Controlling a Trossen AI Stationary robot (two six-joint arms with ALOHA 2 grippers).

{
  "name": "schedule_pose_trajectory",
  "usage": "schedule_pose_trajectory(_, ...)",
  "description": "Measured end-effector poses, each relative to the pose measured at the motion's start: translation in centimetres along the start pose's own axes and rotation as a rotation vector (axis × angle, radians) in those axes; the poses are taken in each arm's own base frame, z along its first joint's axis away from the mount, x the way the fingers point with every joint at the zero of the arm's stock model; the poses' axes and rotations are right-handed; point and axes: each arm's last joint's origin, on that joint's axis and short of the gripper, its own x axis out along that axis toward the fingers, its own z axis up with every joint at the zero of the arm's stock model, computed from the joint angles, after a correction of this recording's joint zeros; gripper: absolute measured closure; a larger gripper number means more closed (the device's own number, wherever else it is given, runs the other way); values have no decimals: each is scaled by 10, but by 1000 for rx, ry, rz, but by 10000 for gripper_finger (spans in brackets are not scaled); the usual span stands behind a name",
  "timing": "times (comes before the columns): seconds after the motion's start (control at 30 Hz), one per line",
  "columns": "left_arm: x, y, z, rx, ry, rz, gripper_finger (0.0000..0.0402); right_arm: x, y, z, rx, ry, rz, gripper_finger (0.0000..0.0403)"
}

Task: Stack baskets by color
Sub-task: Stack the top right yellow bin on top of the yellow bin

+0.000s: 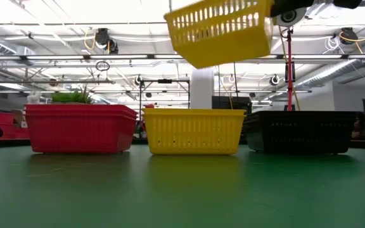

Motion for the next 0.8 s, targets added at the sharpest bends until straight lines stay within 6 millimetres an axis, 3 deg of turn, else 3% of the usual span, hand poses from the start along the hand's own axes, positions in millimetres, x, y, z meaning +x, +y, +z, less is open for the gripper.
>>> schedule_pose_trajectory(0.47,10,-2,-11,-78,79,-60,182,7,-2,8,-106,-8,-54,399)
schedule_pose_trajectory(0.8,34,2,-9,-37,174,-76,273,7,-4,9,-96,-19,-66,399)
